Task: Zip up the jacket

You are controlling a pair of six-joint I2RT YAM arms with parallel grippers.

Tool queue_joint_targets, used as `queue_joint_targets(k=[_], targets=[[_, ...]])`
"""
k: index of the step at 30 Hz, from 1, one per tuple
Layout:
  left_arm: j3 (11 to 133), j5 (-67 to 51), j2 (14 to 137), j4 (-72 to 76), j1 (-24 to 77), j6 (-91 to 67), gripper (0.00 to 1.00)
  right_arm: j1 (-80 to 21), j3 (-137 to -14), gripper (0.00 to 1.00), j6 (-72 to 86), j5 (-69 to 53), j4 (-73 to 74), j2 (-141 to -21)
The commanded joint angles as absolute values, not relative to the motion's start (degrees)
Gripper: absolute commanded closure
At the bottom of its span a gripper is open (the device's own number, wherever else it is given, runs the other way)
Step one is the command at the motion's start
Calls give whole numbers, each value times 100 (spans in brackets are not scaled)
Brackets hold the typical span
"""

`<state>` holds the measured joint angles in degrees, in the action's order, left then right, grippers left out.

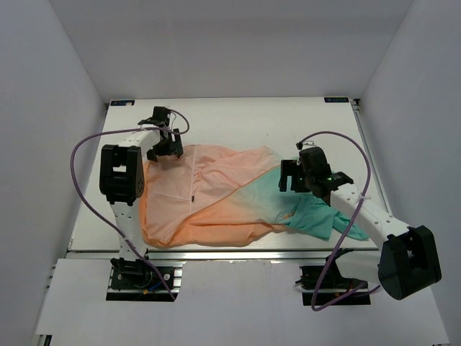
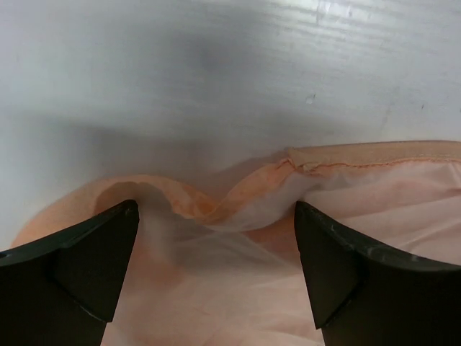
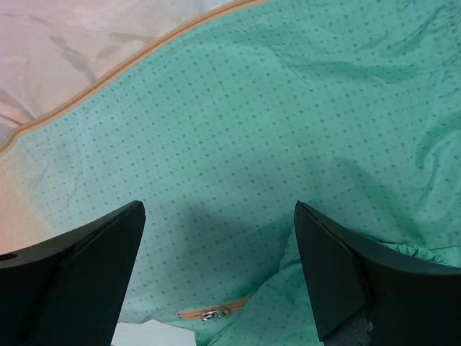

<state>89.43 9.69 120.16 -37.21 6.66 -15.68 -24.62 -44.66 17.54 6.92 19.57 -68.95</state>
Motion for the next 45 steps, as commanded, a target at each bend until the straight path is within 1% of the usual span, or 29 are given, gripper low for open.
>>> queue_joint_targets(k=[1,4,6,7,8,9,10,11,15,18,22,25,26,27,28,29,31,32,34,35,38,40,41,42,45], targets=[[9481,1028,12075,-3779,712,-1477,2,-2452,-4491,11,1714,747,1977,-6987],[9580,976,12225,-3762,712,-1477,7,-2452,-4482,11,1714,756,1978,-7005],[9545,941,12226,-3639,712,-1503,21,-2452,-4474,11,1705,773,1969,-7005],[9536,914,12243,-3586,712,-1494,29,-2452,-4491,11,1705,791,1977,-6996],[9571,879,12261,-3569,712,-1512,42,-2452,-4491,11,1705,800,1986,-6996],[9641,801,12330,-3673,712,-1529,76,-2452,-4500,11,1705,835,1995,-6987],[9703,800,12348,-3743,712,-1573,97,-2452,-4509,11,1705,844,2004,-6979],[9764,817,12349,-3779,703,-1643,100,-2452,-4517,11,1714,852,2004,-6961],[9703,826,11972,-3595,721,-1635,100,-2452,-4509,11,1723,844,2013,-6882],[9642,888,11297,-3568,721,-1696,100,-2452,-4483,11,1766,861,2048,-6725],[9177,712,10418,-3253,948,-1977,100,-2452,-4430,11,1863,844,2039,-6470],[8896,1491,10030,-3462,1878,-2276,100,-2461,-4421,11,2056,931,2127,-6320],[8799,1920,9820,-3620,2542,-2381,100,-2452,-4430,11,2178,984,2170,-6285],[8650,2047,9696,-3656,2888,-2460,100,-2452,-4438,11,2232,1132,2214,-6249],[8239,2117,9573,-3648,3187,-2548,100,-2452,-4438,11,2302,1203,2293,-6153],[8018,2118,9441,-3691,3773,-2758,100,-2452,-4430,11,2355,1282,2329,-6100],[7552,2162,9107,-3770,4313,-3048,100,-2452,-4421,11,2522,1529,2417,-5969],[7202,2180,9027,-4032,4820,-3337,100,-2452,-4412,11,2522,1573,2408,-5933],[6927,2390,8842,-4419,5350,-3733,100,-2452,-4395,11,2514,1635,2400,-5854],[6665,2399,8790,-4752,5805,-4136,100,-2452,-4377,11,2479,1609,2321,-5845],[6320,2295,8561,-5210,6536,-4980,100,-2452,-4333,11,2330,1398,2093,-5871],[6056,2171,8368,-5290,6784,-5281,100,-2452,-4333,11,2207,1152,1926,-5967],[6012,2223,8298,-5474,6924,-5682,100,-2452,-4350,11,1980,977,1707,-6011],[5986,2258,8236,-5536,6934,-5808,100,-2452,-4385,11,1899,688,1592,-6064],[5941,2609,7850,-5642,6935,-6134,100,-2566,-4727,11,1714,501,1354,-6467]])
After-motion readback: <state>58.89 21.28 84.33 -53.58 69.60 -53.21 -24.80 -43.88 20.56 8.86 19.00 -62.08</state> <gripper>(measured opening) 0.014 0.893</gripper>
